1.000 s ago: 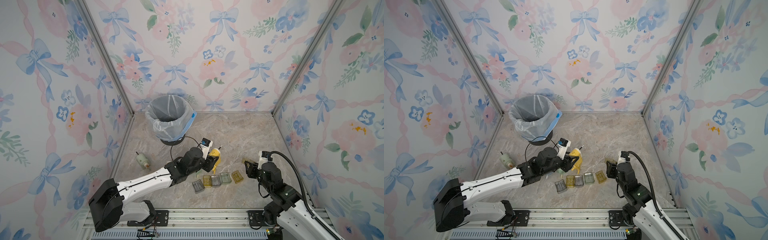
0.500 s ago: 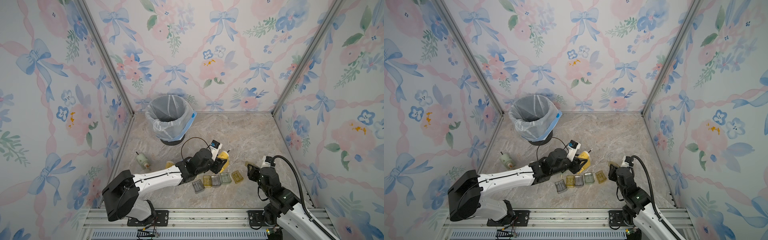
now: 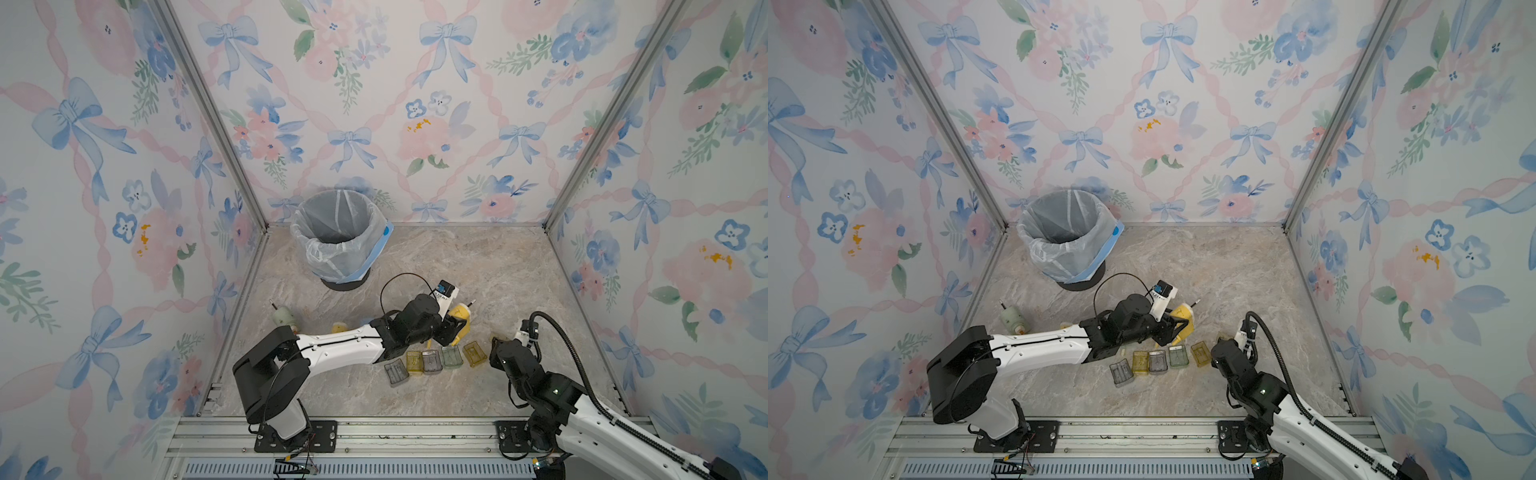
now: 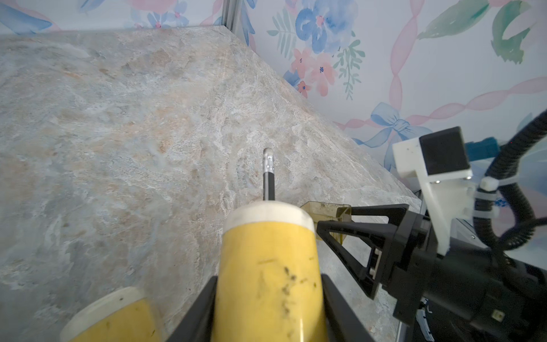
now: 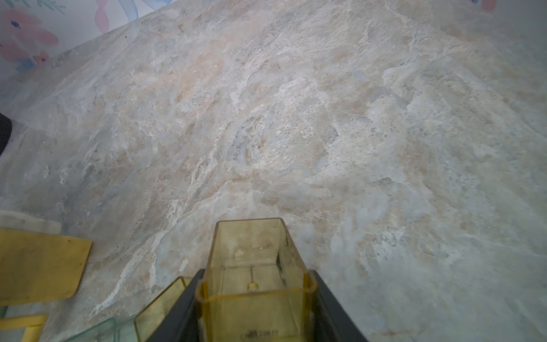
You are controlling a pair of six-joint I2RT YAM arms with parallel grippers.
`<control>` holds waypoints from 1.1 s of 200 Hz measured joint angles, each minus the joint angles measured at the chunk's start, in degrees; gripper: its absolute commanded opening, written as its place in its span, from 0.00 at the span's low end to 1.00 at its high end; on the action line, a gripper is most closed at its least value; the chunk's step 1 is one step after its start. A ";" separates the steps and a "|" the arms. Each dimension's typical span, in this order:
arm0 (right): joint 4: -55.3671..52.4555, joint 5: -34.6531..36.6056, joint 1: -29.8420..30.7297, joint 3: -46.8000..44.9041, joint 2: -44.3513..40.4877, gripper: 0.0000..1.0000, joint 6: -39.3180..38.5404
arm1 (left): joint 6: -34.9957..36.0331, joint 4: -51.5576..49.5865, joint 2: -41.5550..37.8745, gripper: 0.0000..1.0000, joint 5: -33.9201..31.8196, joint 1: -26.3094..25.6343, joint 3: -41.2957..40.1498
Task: Take out the pencil sharpener tray and clean the shavings
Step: Place the container at the center of the board.
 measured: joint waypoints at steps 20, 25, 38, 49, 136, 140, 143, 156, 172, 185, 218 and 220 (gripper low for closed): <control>0.48 2.38 1.07 -0.13 1.27 0.53 1.77 | 0.00 0.39 0.33 0.00 0.00 0.02 0.04; 0.81 2.80 1.09 -0.35 1.38 0.53 2.08 | 0.00 0.55 0.48 0.00 0.02 0.02 0.09; 2.08 3.67 1.11 -1.46 1.40 0.54 3.04 | 0.00 0.92 0.85 0.00 0.02 0.02 0.09; 2.86 4.11 1.25 -2.71 1.40 0.55 3.78 | 0.00 0.98 1.18 0.00 0.02 0.02 0.09; 4.35 4.68 1.42 -3.69 6.47 0.65 6.27 | -0.28 2.40 8.15 0.00 -1.81 -0.04 2.45; 4.37 4.68 1.42 -3.69 6.34 0.66 6.51 | -0.26 2.40 8.39 0.00 -1.99 -0.07 2.49; 4.37 4.68 1.42 -3.69 6.25 0.67 6.51 | -0.26 2.40 8.61 0.00 -2.21 -0.09 2.49; 4.33 4.70 1.42 -3.63 5.38 0.68 6.91 | -0.26 2.38 9.20 0.00 -3.02 -0.17 2.49; 3.72 4.68 1.42 -3.56 3.17 0.70 7.26 | -0.28 2.43 9.64 0.00 -4.04 -0.31 2.51; 2.43 4.66 1.40 -3.04 1.11 0.70 7.39 | -0.33 2.54 10.05 0.00 -4.79 -0.33 2.54; -2.32 4.70 0.24 0.61 -2.80 0.71 7.58 | -1.38 2.56 11.58 0.00 -6.27 -0.48 2.58; -2.54 4.68 0.17 0.76 -2.91 0.71 7.58 | -1.49 2.56 11.69 0.00 -6.40 -0.52 2.58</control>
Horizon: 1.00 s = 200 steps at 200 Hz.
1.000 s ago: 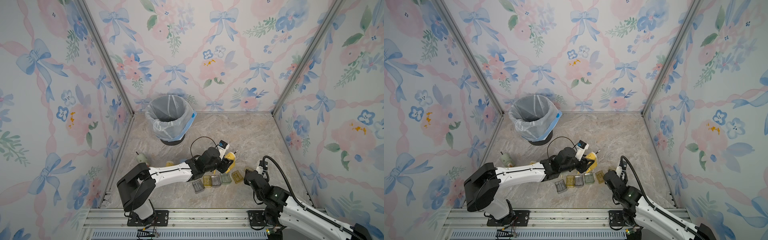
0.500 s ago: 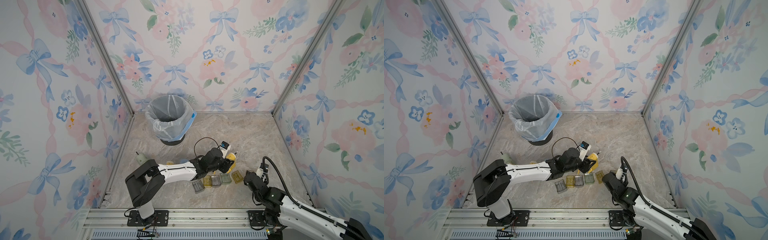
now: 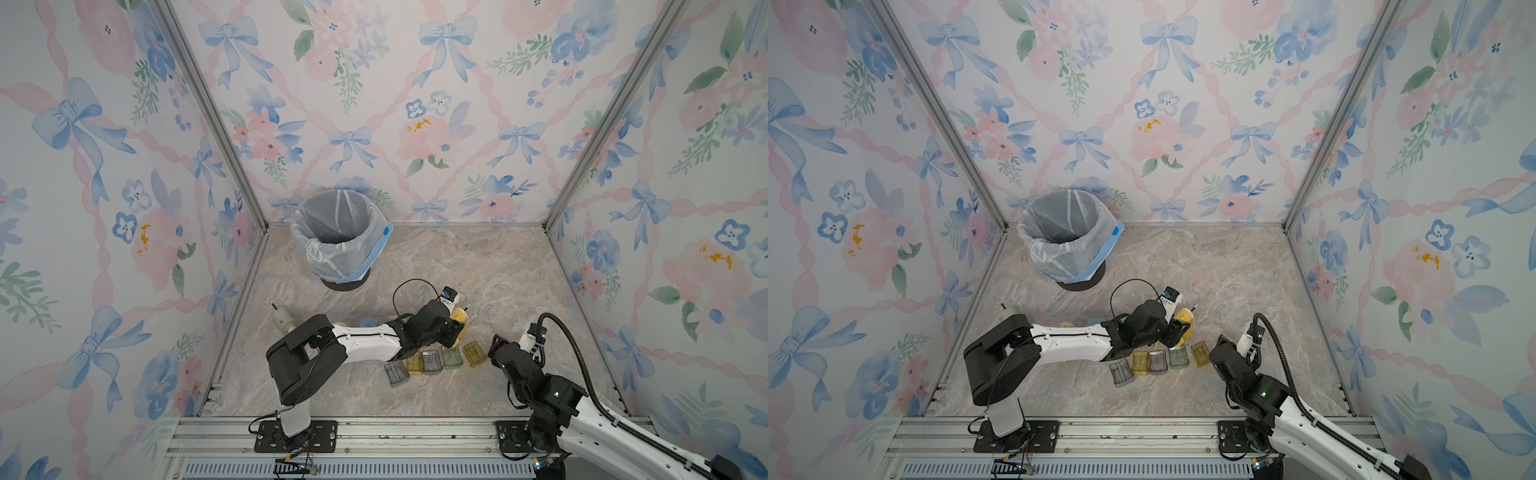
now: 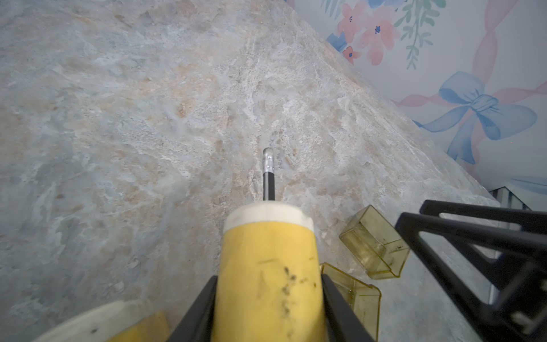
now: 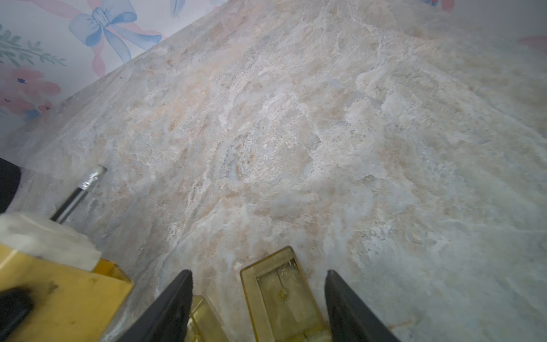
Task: Take out the pencil sharpener tray and clean the shavings
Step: Place the container at the center of the board, then place the pencil sharpener at the center of the board.
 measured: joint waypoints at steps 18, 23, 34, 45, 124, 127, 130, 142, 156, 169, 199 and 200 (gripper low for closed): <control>-1.70 0.02 -0.44 1.68 -1.18 0.71 -0.22 | -0.26 0.00 0.61 0.00 -1.75 -0.52 0.00; -2.12 0.02 -0.48 2.05 -1.51 0.71 -0.44 | -0.26 0.00 0.74 0.00 -2.36 -0.72 0.00; -2.60 0.02 -0.50 2.40 -2.10 0.71 -0.59 | -0.20 0.02 1.20 0.00 -4.09 -1.33 0.02; -3.02 0.00 -0.63 2.47 -2.45 0.71 -0.85 | -0.02 0.04 1.95 0.00 -5.90 -2.03 0.20; -4.85 -0.02 -1.25 2.69 -3.30 0.71 -0.92 | 1.53 0.31 5.90 0.00 -14.93 -4.68 2.25; -4.90 -0.02 -1.29 2.69 -3.39 0.71 -0.92 | 1.57 0.33 5.99 0.00 -15.26 -4.66 2.34; -4.92 -0.04 -1.38 2.69 -3.45 0.71 -0.92 | 1.64 0.33 6.08 0.00 -15.50 -4.66 2.43; -4.98 -0.09 -1.81 2.69 -3.54 0.72 -1.09 | 1.81 0.44 6.64 0.00 -16.26 -4.66 3.15; -4.98 -0.33 -2.27 2.69 -3.50 0.72 -1.29 | 1.95 0.46 7.58 0.00 -16.63 -4.66 4.15; -5.01 -0.50 -2.54 2.69 -3.50 0.71 -1.31 | 1.95 0.46 8.48 0.00 -16.65 -4.66 4.98; -5.11 -0.68 -2.69 2.69 -3.52 0.72 -1.36 | 2.36 0.81 9.86 0.00 -17.53 -4.66 6.43; -5.14 -0.68 -2.71 2.69 -3.52 0.72 -1.36 | 2.36 0.81 9.88 0.00 -17.55 -4.66 6.45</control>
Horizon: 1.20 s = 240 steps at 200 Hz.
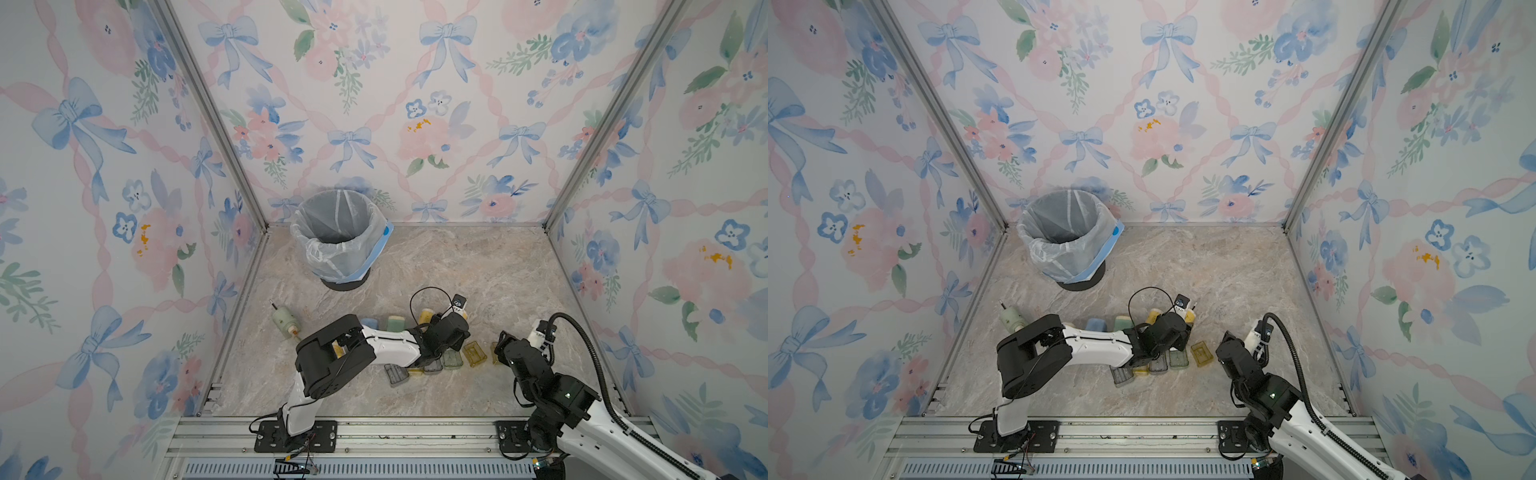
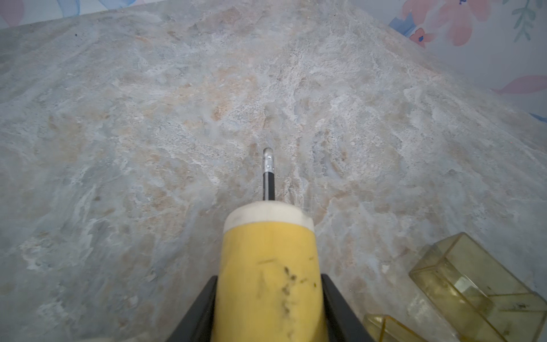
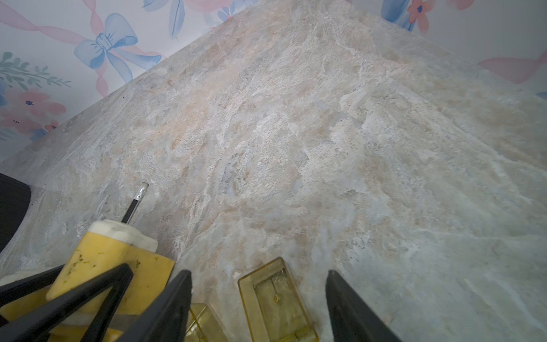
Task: Take out the pencil sharpener tray and clean the shavings
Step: Place the pencil sharpener at the center of the board.
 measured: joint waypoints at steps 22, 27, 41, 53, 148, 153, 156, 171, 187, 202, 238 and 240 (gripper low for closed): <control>-0.11 -0.20 -0.37 0.00 -0.04 0.72 -0.31 | 0.00 0.09 0.24 0.15 -0.20 0.00 0.22; -0.13 -0.20 -0.46 0.00 -0.09 0.72 -0.39 | 0.02 0.09 0.26 0.20 -0.20 0.00 0.22; -0.31 -0.24 -0.74 0.00 -0.11 0.72 -0.63 | 0.00 0.09 0.26 0.32 -0.24 0.00 0.22; -0.33 -0.37 -0.96 0.00 -0.11 0.72 -0.81 | 0.00 0.09 0.26 0.35 -0.31 -0.02 0.22; -0.44 -1.70 -2.47 0.00 -0.11 0.72 -1.07 | -0.02 0.48 0.26 0.61 -1.68 -0.22 0.22; -0.46 -1.73 -2.54 0.00 -0.11 0.72 -1.05 | -0.02 0.52 0.26 0.61 -1.68 -0.26 0.22; -0.44 -1.75 -2.58 0.00 -0.11 0.72 -1.05 | 0.00 0.52 0.26 0.61 -1.68 -0.28 0.22; -0.44 -1.88 -2.60 0.00 -0.11 0.72 -1.07 | 0.00 0.52 0.26 0.61 -1.68 -0.39 0.22; -0.44 -2.08 -2.67 0.00 -0.11 0.73 -1.25 | 0.00 0.55 0.26 0.61 -1.68 -0.44 0.22; -0.44 -2.40 -2.93 0.00 -0.11 0.73 -1.29 | 0.00 0.52 0.26 0.61 -1.68 -0.44 0.22; -0.44 -2.80 -3.04 0.00 -0.13 0.73 -1.68 | 0.44 0.50 0.07 0.62 -2.03 -0.44 0.26; -0.44 -2.80 -3.06 0.00 -0.13 0.73 -1.68 | 0.50 0.52 0.02 0.62 -2.10 -0.44 0.26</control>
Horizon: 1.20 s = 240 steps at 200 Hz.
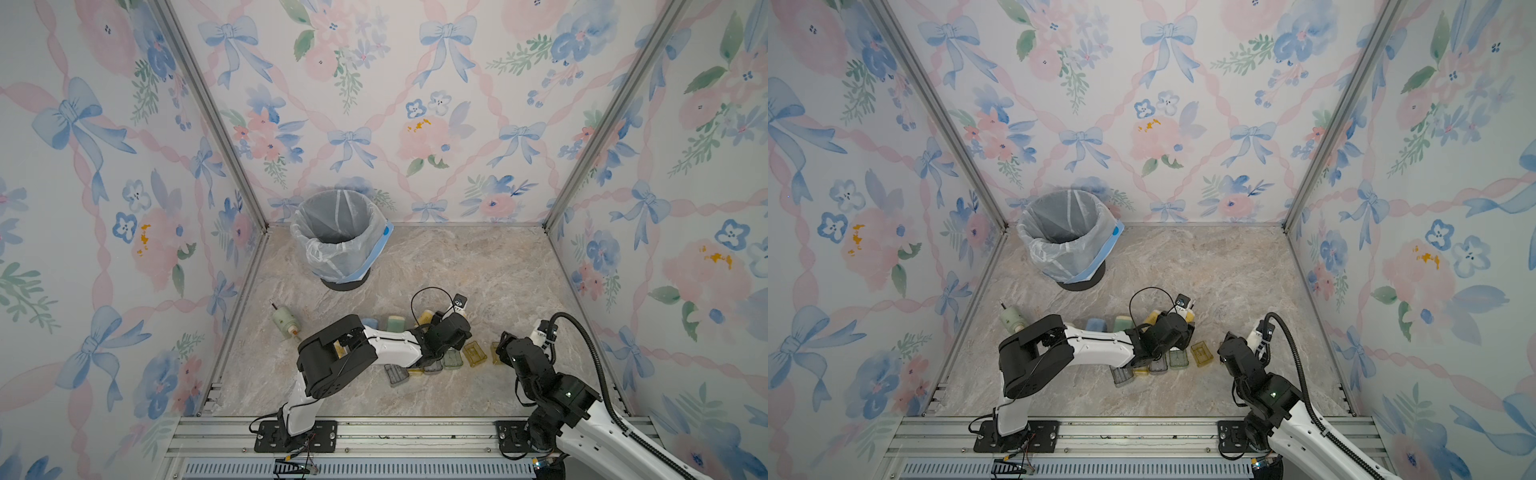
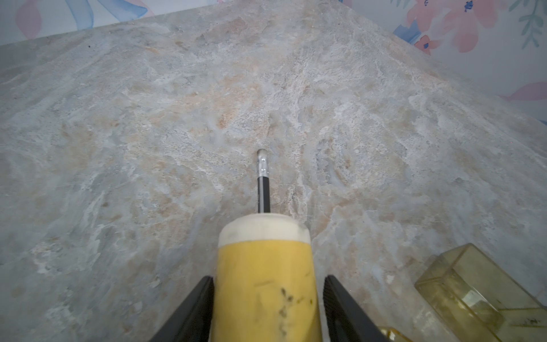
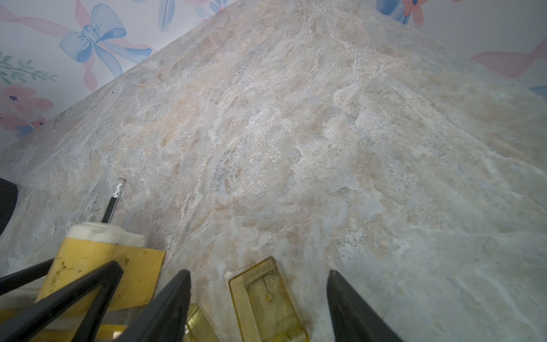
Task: Take out the pencil sharpener tray and clean the shavings
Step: Place the pencil sharpener at the center of the board, then reset both arms
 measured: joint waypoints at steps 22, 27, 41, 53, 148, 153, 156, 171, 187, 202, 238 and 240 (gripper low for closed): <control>0.04 -0.15 -0.31 0.02 0.04 0.76 -0.48 | 0.63 -0.02 -1.16 0.64 -0.63 0.00 0.00; 0.00 -0.22 -0.31 0.09 0.04 0.76 -0.72 | 0.87 -0.04 -1.66 0.64 -0.70 0.00 0.00; 0.07 -0.37 -0.42 0.42 0.15 0.78 -1.09 | 1.57 0.00 -3.34 0.66 -1.14 0.00 0.00; 0.22 -0.44 -0.66 0.76 0.33 0.80 -1.46 | 2.12 0.00 -4.92 0.67 -1.57 0.00 0.00; 2.23 -3.89 -6.88 7.34 6.43 0.99 -10.56 | 7.72 -0.31 -23.06 0.98 -5.86 1.99 -2.19; 2.32 -4.15 -7.50 7.87 6.93 0.98 -11.30 | 7.82 -0.50 -24.09 0.98 -6.08 2.34 -2.56; 2.38 -4.15 -7.85 8.15 7.26 0.97 -11.50 | 7.89 -0.66 -24.87 0.98 -6.25 2.60 -2.84; 2.69 -4.57 -9.44 9.75 8.98 0.97 -13.22 | 8.04 -1.53 -28.35 0.98 -7.02 4.00 -4.46; 2.84 -4.48 -10.54 11.26 10.40 0.97 -14.88 | 8.11 -2.75 -32.52 0.98 -7.80 5.88 -6.97; 3.61 -4.46 -11.61 12.17 11.56 0.97 -16.70 | 8.11 -4.02 -36.85 0.98 -8.63 8.04 -9.55; 6.75 -4.96 -14.97 13.66 14.38 0.97 -21.14 | 8.07 -6.40 -46.31 0.98 -9.90 14.99 -15.43; 6.95 -4.96 -15.10 13.79 14.67 0.97 -21.35 | 8.07 -6.58 -46.73 0.98 -9.99 15.39 -15.76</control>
